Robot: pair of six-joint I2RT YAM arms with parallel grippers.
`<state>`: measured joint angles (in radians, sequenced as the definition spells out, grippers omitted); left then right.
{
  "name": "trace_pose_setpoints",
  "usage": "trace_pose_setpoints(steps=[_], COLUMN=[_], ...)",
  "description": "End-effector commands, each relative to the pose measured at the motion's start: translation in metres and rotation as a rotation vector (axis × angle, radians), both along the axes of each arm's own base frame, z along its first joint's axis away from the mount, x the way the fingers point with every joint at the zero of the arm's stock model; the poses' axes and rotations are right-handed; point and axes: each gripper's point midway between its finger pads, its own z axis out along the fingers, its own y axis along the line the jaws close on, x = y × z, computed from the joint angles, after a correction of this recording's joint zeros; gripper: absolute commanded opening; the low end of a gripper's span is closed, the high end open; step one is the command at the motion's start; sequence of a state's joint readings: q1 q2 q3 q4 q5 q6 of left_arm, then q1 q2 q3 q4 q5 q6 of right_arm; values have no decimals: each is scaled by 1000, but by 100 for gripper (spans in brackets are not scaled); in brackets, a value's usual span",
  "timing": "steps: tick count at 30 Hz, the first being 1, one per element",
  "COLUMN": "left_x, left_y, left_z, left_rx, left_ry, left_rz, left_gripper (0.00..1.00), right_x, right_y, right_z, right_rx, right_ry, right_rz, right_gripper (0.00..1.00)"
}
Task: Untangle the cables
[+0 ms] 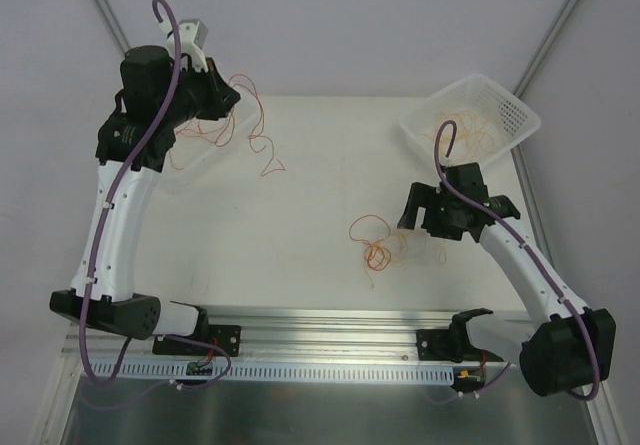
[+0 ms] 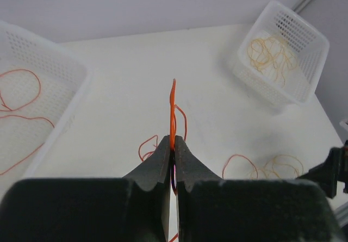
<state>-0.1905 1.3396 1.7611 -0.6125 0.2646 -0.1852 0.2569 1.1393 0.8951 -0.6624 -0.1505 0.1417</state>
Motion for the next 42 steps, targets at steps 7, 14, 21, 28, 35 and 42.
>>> trace_pose_setpoints(steps=[7,14,21,28,35,42], left_x=[70,133,191,192,142,61], left_y=[54,114,170,182,142,48], left_z=[70,42,-48,-98,-101,-148], left_rx=[-24,28,48,63,74,119], left_ry=[-143,-99,74,188,230,342], left_rz=[220,420,553,608,474,218], left_gripper=[0,0,0,96,99,99], right_x=[-26,-37,-39,-33,-26,-16], right_y=[4,-1,-3,-5,-9,-5], right_z=[47,46,39,34,25,2], right_rx=[1,-17,-35,-54,-87,-95], right_ry=[-141,-166,-138,-122,-98,-37], right_rz=[102,114,121,102,77,58], right_gripper=[100,99,100,100,100,100])
